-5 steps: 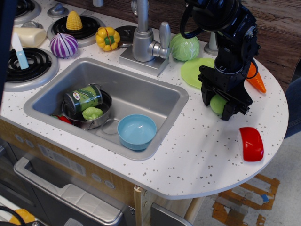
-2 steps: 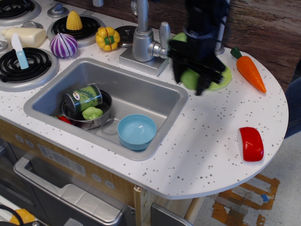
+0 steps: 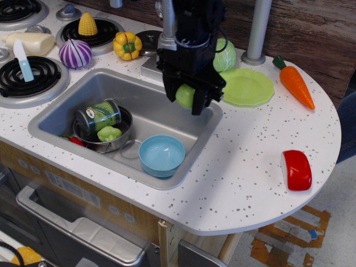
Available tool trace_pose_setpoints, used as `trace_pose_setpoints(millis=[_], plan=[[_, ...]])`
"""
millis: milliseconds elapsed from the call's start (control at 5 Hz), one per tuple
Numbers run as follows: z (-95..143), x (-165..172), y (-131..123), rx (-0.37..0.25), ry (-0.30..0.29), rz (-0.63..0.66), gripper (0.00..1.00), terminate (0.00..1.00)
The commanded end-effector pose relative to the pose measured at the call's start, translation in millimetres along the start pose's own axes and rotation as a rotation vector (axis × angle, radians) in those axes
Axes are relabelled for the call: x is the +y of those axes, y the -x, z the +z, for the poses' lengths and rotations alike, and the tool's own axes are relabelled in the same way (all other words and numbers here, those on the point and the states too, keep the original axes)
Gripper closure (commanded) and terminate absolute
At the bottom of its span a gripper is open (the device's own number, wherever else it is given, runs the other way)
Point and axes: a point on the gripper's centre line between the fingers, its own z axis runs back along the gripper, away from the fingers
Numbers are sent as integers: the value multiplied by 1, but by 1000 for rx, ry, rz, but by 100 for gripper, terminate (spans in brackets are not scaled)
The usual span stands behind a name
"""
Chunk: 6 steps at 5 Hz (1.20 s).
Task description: Put pear in bowl
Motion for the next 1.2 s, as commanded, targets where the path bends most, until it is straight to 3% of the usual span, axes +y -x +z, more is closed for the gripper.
trace_pose_setpoints(millis=[0,800,1000], plan=[[11,10,-2,-109,11,20,0,0],[11,10,-2,-109,11,20,0,0],[11,10,-2,-109,11,20,0,100]])
